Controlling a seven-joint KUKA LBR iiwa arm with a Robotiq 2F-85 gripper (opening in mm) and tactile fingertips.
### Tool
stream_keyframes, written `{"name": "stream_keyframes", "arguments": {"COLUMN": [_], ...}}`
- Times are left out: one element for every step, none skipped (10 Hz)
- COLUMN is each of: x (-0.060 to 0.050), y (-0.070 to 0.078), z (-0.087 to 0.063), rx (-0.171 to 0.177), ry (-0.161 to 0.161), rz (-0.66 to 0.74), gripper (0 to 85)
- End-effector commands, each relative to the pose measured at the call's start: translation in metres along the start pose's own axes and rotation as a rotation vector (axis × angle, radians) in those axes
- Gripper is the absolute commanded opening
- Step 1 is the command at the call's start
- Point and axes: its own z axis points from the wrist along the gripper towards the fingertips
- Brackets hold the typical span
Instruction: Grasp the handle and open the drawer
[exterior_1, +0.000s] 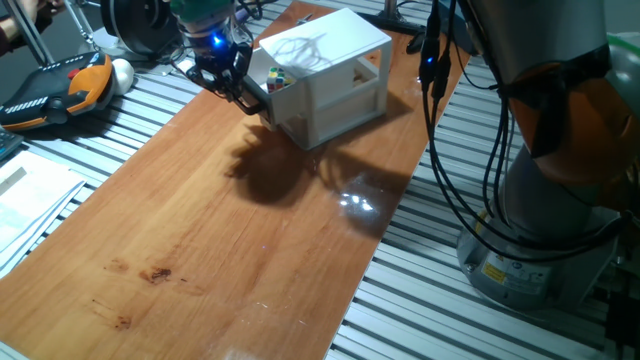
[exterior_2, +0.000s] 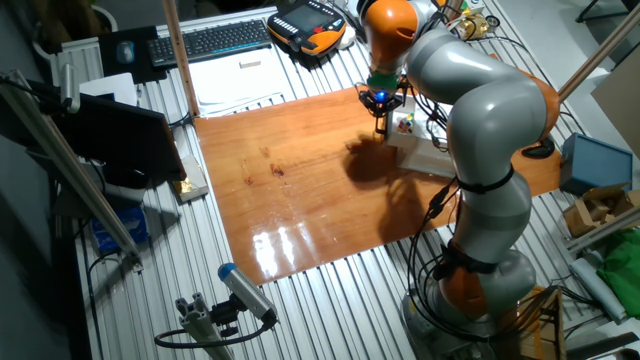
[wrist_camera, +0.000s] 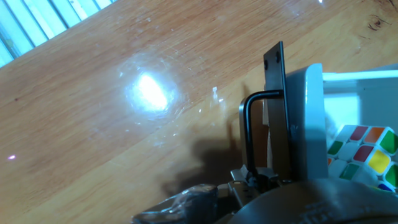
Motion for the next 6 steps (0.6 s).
{"name": "stream_keyframes", "arguments": {"x": [0.0003, 0.0007, 0.0010, 0.0013, 0.0019, 0.0022], "y": [0.0009, 0.0019, 0.0025, 0.0030, 0.0038, 0.0046], "z": [-0.0005, -0.0006, -0.0007, -0.0005, -0.0002, -0.0007], "rx": [0.000, 0.000, 0.001, 0.001, 0.001, 0.001], "ry": [0.000, 0.000, 0.001, 0.001, 0.001, 0.001], "rz": [-0.001, -0.001, -0.001, -0.002, -0.002, -0.004], "gripper": [0.7, 0.7, 0.7, 0.7, 0.7, 0.7]}}
